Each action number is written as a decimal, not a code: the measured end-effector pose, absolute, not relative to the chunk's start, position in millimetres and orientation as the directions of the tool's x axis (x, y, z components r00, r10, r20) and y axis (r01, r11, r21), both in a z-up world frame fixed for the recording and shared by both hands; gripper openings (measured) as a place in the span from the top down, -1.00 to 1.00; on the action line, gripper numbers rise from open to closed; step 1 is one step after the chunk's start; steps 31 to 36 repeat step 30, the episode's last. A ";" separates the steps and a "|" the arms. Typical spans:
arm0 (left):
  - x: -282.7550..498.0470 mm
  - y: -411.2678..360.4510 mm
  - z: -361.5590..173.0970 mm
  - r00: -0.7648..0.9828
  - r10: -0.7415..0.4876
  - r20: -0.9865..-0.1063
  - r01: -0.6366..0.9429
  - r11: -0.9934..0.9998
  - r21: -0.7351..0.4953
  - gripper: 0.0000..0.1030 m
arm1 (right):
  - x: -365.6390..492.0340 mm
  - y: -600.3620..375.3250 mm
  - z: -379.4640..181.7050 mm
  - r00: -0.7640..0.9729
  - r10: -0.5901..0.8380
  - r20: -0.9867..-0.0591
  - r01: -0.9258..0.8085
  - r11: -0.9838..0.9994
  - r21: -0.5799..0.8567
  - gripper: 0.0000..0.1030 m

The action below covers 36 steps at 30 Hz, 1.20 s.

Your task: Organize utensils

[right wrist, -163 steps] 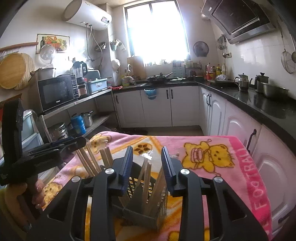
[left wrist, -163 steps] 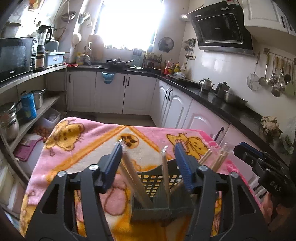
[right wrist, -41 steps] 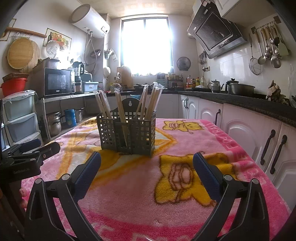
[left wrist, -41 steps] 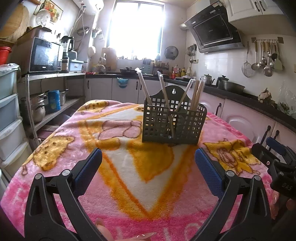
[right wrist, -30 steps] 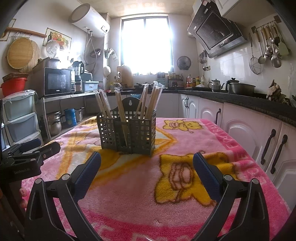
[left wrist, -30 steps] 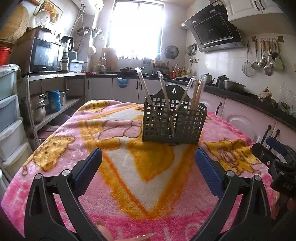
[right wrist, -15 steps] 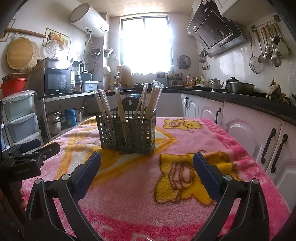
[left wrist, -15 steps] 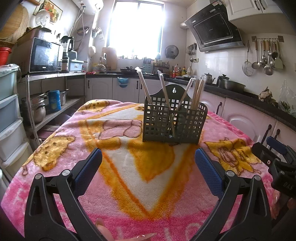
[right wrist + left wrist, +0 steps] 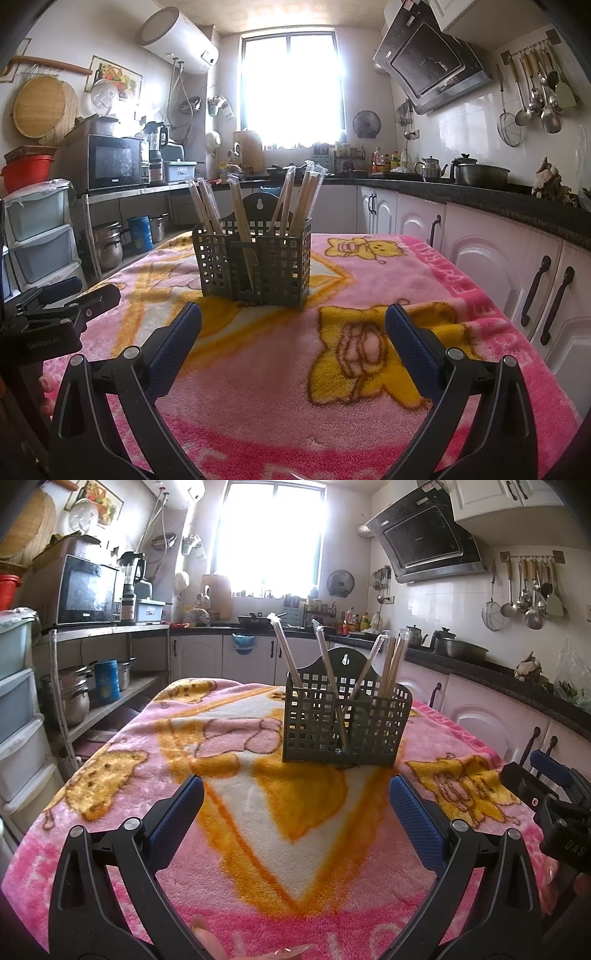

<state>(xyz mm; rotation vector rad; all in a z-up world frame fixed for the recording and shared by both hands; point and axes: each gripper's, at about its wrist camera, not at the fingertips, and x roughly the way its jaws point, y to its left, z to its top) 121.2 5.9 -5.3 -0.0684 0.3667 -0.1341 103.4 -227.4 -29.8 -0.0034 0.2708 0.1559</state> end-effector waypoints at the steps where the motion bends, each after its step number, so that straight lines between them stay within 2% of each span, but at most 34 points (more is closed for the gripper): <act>1: 122.0 5.6 -5.4 0.924 -0.145 -0.355 0.120 0.989 -0.092 -0.78 | 103.9 -227.0 -29.7 0.952 0.153 -0.266 -0.154 0.988 0.019 -0.88; 18: 124.7 5.0 -6.4 0.914 -0.150 -0.377 0.125 0.988 -0.088 -0.78 | 105.4 -225.9 -31.5 0.951 0.152 -0.269 -0.154 0.988 0.014 -0.88; 22: 132.5 13.1 -7.0 0.899 -0.148 -0.413 0.109 0.987 -0.115 -0.78 | 108.7 -232.4 -31.9 0.947 0.145 -0.286 -0.144 0.989 0.025 -0.88; 24: 147.4 27.4 -8.1 0.871 -0.120 -0.477 0.069 0.990 -0.123 -0.78 | 120.2 -248.0 -31.9 0.938 0.122 -0.325 -0.111 0.993 0.051 -0.88; 27: 170.7 57.3 -11.9 0.820 -0.067 -0.568 0.004 0.994 -0.112 -0.78 | 155.2 -280.8 -41.6 0.867 0.015 -0.498 -0.015 1.000 0.005 -0.88; 30: 200.4 95.0 -21.9 0.744 0.053 -0.666 -0.091 0.996 -0.022 -0.78 | 191.1 -322.3 -62.6 0.739 -0.144 -0.658 0.115 0.990 -0.087 -0.88; 36: 200.4 95.0 -21.9 0.744 0.053 -0.666 -0.091 0.996 -0.022 -0.78 | 191.1 -322.3 -62.6 0.739 -0.144 -0.658 0.115 0.990 -0.087 -0.88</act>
